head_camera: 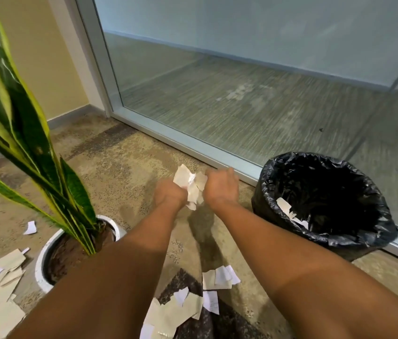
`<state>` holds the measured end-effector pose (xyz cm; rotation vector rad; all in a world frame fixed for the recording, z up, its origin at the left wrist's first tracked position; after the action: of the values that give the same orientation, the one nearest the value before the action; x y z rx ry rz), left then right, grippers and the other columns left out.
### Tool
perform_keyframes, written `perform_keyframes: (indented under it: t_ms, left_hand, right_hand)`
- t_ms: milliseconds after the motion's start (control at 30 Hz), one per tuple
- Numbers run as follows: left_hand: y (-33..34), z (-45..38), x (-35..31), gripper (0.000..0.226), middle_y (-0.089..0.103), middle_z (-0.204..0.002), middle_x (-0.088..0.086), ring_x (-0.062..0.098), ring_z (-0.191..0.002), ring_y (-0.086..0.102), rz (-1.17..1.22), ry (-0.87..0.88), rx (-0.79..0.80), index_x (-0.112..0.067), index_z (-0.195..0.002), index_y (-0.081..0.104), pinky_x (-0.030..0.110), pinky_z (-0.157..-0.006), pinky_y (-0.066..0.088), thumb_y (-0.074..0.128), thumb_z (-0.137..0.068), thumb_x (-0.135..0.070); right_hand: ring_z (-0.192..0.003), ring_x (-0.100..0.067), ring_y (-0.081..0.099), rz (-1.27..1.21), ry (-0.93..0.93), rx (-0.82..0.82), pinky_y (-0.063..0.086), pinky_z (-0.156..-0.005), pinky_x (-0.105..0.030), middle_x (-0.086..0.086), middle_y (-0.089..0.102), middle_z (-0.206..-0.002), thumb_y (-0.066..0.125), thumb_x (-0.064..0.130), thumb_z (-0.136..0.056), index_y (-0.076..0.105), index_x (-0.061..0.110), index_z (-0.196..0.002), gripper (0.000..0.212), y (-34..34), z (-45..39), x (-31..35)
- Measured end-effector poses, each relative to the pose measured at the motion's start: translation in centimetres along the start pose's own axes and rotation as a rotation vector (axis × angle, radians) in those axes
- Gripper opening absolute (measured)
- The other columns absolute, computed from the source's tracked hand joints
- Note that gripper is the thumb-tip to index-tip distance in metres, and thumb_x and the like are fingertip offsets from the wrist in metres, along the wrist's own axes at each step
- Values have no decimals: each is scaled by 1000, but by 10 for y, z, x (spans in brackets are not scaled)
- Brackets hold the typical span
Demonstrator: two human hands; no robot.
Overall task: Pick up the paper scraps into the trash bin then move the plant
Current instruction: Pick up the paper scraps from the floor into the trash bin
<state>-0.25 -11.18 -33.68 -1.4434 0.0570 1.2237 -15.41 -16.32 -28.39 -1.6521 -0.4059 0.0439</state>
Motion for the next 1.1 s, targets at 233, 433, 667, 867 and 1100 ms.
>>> perform_keyframes:
  t_ms: [233,433,667,867,1100]
  left_hand:
    - [-20,9,-90,28,73,-111,9,30,-97,67,173,167,-74,-12,-113,69,28,-70,42,66,-88,-26]
    - [2,40,-174,26,72,-105,3,29,-96,65,201,350,-9,-18,-106,68,34,-77,51,62,-82,-23]
    - [63,80,-234,21,73,-101,7,32,-95,67,131,440,220,-16,-97,71,34,-76,52,64,-78,-21]
    - [129,116,-245,29,72,-104,14,30,-97,70,-95,459,496,-3,-100,72,31,-70,51,63,-77,-19]
    - [163,118,-229,14,74,-82,11,24,-75,71,-181,384,663,-4,-77,68,33,-82,59,69,-77,-18]
  right_hand:
    - [-103,-33,63,-178,69,-114,37,-71,-34,-10,57,-119,59,8,-88,56,20,-128,41,-72,-11,-24]
    - [-88,-30,61,-332,196,-250,37,-67,-33,-7,56,-106,57,12,-87,62,17,-105,20,-121,-1,-73]
    - [-94,-31,61,-474,430,-422,48,-76,-36,-7,62,-105,50,19,-86,69,20,-107,28,-151,36,-154]
    - [-102,-29,62,-376,608,-356,47,-80,-33,-5,66,-113,53,27,-84,71,23,-109,32,-146,68,-216]
    - [-106,-27,62,-310,711,16,45,-76,-30,-6,65,-118,58,41,-86,62,21,-123,43,-110,76,-238]
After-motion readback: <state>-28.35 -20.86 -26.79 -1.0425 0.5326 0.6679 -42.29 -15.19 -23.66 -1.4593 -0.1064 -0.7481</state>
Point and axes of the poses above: each hand's wrist, its own z-axis away from the middle knuckle, its own y-axis out of the palm, x = y × z, the point moved 10 cm from there along -z, towards the middle knuckle
